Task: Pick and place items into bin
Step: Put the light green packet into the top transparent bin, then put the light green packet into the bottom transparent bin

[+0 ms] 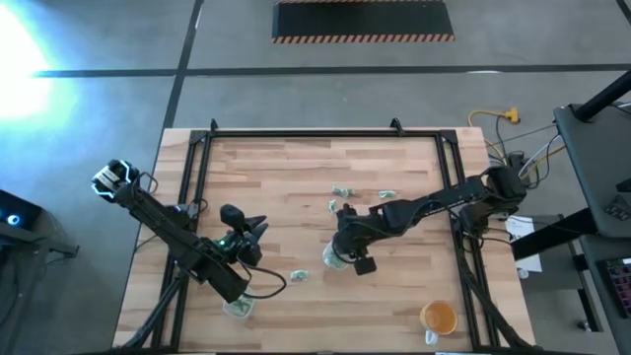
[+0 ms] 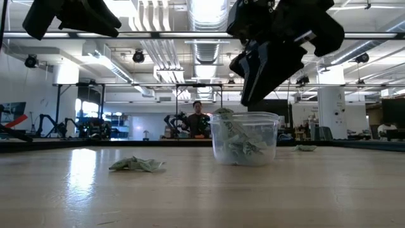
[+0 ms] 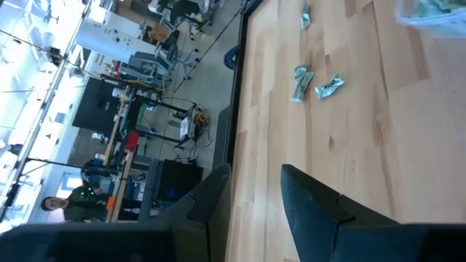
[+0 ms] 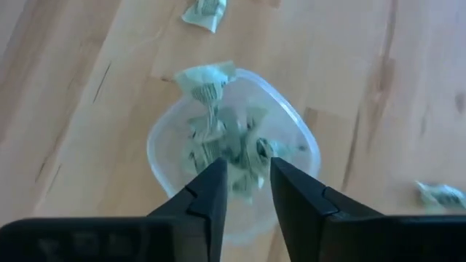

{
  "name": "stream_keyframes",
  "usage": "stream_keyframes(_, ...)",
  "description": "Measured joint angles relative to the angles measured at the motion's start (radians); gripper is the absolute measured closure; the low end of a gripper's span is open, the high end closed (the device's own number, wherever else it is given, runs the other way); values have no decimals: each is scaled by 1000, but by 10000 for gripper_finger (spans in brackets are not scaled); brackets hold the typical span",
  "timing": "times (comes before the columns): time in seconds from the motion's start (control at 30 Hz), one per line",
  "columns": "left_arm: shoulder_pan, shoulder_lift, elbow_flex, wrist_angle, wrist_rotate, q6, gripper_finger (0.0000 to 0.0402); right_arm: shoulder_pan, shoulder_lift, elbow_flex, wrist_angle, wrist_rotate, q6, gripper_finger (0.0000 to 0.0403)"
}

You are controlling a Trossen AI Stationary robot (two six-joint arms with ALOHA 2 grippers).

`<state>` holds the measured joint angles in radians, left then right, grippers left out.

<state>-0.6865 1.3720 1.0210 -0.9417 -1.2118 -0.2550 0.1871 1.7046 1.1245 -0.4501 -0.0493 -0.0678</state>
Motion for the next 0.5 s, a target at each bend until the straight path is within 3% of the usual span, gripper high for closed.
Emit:
stream_keyframes(0.07, 0, 0, 0, 17, 29, 0, 297, 0, -9, 34, -70, 20, 28, 303)
stream_keyframes(0.23, 0, 0, 0, 55, 122, 4, 297, 17, -41, 60, -198, 209, 132, 309)
stream_keyframes(0.37, 0, 0, 0, 91, 206, 9, 297, 23, -77, 12, -241, 324, 200, 320)
stream_keyframes(0.5, 3, 0, -12, 193, 359, 75, 297, 21, -107, -49, -270, 372, 257, 329)
